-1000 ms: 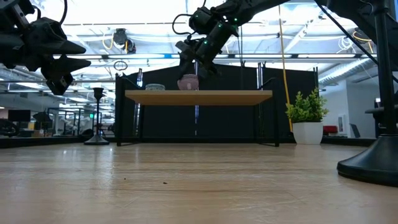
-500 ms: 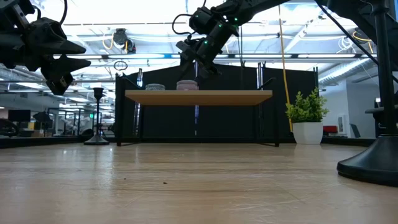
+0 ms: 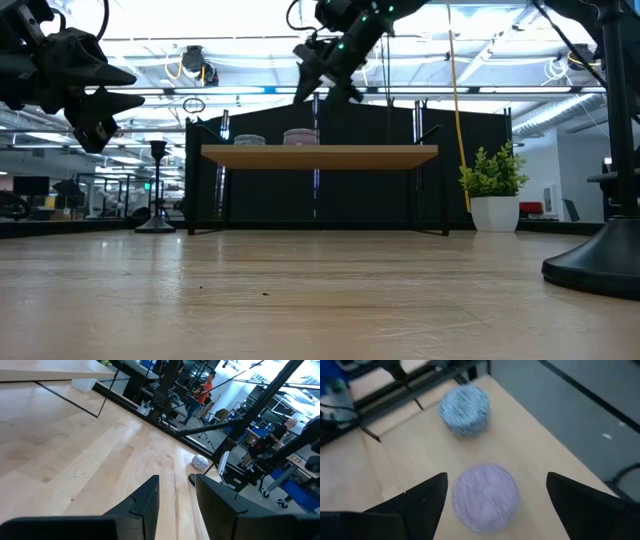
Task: Pick & Place candle stick holders
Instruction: Put the purple patterned scented candle on the shelf, then put the red patterned scented candle on the shelf
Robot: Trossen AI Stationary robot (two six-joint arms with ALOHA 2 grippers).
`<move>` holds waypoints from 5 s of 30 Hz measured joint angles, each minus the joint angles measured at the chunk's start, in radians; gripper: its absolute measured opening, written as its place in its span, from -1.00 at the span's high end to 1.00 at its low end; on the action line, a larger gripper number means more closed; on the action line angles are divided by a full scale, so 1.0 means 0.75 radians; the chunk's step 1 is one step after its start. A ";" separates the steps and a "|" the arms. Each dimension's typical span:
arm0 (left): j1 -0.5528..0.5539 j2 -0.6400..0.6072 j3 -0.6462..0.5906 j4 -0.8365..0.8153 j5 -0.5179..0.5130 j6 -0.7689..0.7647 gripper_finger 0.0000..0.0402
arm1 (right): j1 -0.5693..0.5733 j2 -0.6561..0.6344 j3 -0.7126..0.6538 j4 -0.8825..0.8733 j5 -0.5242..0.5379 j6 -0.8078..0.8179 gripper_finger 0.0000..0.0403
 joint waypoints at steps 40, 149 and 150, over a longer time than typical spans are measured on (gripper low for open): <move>0.000 0.000 0.001 -0.001 -0.005 0.057 0.35 | 0.055 -0.026 -0.332 0.247 0.043 0.008 0.99; 0.000 0.000 0.001 -0.009 -0.026 0.077 0.35 | 1.553 -1.074 -1.760 0.342 -0.309 2.230 -0.20; 0.000 0.000 0.001 -0.009 -0.026 0.077 0.35 | 1.553 -1.074 -1.760 0.345 -0.309 2.230 -0.20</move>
